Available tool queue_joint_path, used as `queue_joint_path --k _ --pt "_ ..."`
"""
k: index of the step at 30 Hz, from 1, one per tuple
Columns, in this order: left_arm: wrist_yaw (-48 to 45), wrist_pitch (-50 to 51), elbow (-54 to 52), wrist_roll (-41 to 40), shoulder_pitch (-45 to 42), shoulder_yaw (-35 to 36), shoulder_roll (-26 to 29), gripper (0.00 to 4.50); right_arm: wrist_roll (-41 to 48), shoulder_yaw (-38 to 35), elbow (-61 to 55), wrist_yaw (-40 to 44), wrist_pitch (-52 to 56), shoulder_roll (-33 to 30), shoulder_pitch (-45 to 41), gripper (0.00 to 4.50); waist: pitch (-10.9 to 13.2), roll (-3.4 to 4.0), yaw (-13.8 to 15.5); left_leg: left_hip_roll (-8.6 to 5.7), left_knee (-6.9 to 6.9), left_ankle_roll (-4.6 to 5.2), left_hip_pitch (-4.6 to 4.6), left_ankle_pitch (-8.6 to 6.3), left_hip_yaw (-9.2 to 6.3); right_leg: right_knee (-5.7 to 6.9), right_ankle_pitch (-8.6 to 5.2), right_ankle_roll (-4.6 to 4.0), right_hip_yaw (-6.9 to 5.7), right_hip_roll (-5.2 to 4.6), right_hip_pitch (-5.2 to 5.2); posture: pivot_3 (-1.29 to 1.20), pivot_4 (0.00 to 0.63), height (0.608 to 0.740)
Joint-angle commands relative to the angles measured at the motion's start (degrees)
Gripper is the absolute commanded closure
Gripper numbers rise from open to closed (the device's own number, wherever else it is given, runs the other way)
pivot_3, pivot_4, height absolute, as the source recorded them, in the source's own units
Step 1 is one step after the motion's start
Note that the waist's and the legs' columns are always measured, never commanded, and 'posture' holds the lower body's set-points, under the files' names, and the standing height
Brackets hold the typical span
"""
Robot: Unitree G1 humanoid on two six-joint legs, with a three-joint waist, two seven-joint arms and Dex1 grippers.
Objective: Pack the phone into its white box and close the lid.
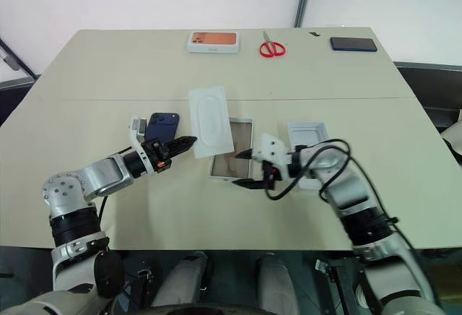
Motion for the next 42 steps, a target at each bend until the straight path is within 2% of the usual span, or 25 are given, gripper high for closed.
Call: queue_joint_path --k 1,7,13,16,17,21,25,29,32,37,42 --pt "-0.40 -0.12 -0.78 -1.12 -0.72 -2.53 -0.11 4.50 1.61 -3.74 0.87 0.28 -3.66 -1.30 0.14 1.06 0.00 0.00 -0.24 0.00 0.00 0.00 0.00 0.00 0.02 0.00 0.00 0.00 0.00 0.01 0.00 0.00 0.150 0.740" --pt "-1.90 0.72 1.62 0.32 -0.51 -7.04 0.54 4.50 0.36 -4.92 5.52 -1.67 -7.27 -1.10 -1.48 1.06 0.00 0.00 -0.27 0.05 -0.01 0.00 0.02 0.00 0.08 0.01 0.00 0.00 0.03 0.04 -0.01 0.00 0.150 0.740" --pt "-3.06 -0.42 2.11 0.91 -1.06 -7.95 1.30 4.50 0.03 -3.94 4.94 -3.32 -8.31 0.45 -0.94 1.06 0.00 -0.01 -0.16 0.05 -0.01 0.00 0.01 0.00 0.06 0.01 0.00 0.00 0.03 0.03 -0.02 0.00 0.150 0.740" --pt "-3.73 -0.33 2.14 0.98 -1.07 -8.42 1.60 3.67 -0.43 -3.74 5.36 -3.89 -9.08 1.03 -1.08 1.01 0.00 -0.01 -0.11 0.04 -0.01 0.00 0.01 0.00 0.06 0.01 0.00 0.00 0.03 0.03 -0.02 0.00 0.150 0.740" --pt "-3.79 -0.43 1.88 1.50 -1.08 -8.81 1.85 3.27 -0.53 -3.71 5.60 -3.96 -9.27 1.17 -1.25 1.01 0.00 -0.01 -0.11 0.04 -0.01 0.00 0.01 0.01 0.06 0.01 0.00 0.00 0.02 0.03 -0.02 0.00 0.150 0.740" --pt "-4.96 -1.82 1.52 3.86 -1.30 -10.18 3.54 1.29 -0.63 -3.70 6.50 -4.47 -9.91 2.14 -2.60 1.01 0.00 -0.01 -0.18 0.04 -0.01 0.00 0.01 0.01 0.06 0.01 0.00 0.00 0.03 0.03 -0.02 0.00 0.150 0.740" --pt "-5.83 -3.87 1.57 4.27 -2.34 -9.28 4.41 1.29 -0.10 -3.87 7.13 -5.20 -10.06 3.64 -3.80 1.01 0.00 0.00 -0.15 0.05 -0.02 -0.01 0.02 0.01 0.06 0.01 0.00 0.00 0.03 0.04 -0.02 0.00 0.150 0.740" --pt "-9.63 -8.91 -1.79 7.58 -2.03 -10.73 7.16 1.29 0.62 -3.63 7.19 -7.67 -9.31 7.83 -5.87 1.01 0.01 -0.01 -0.37 0.06 -0.03 -0.01 0.01 0.01 0.05 0.01 0.00 0.00 0.04 0.04 -0.06 0.00 0.150 0.740" --pt "-13.43 -13.40 -5.42 11.48 -0.64 -13.39 9.93 1.25 1.03 -2.25 5.97 -7.60 -7.93 10.14 -5.85 1.83 0.00 -0.01 -0.27 0.09 -0.07 -0.03 0.01 0.02 0.04 0.01 0.00 -0.01 0.04 0.05 -0.07 0.00 0.150 0.740" --pt "-24.33 -25.33 -11.01 22.07 4.19 -19.69 17.74 1.25 -6.29 3.73 8.29 -10.14 -11.43 12.15 -5.41 4.37 0.00 0.00 -0.25 0.06 -0.08 -0.03 0.01 0.02 0.08 -0.01 0.00 -0.01 0.07 0.03 -0.07 0.00 0.150 0.740" --pt "-31.51 -37.54 -9.96 28.35 7.30 -18.53 21.12 1.25 -11.27 7.12 10.42 -12.01 -12.22 12.36 -6.30 4.44 0.01 0.02 -0.18 0.11 -0.11 -0.04 -0.02 0.03 0.06 -0.01 -0.01 -0.04 0.07 0.03 -0.13 0.00 0.150 0.740"
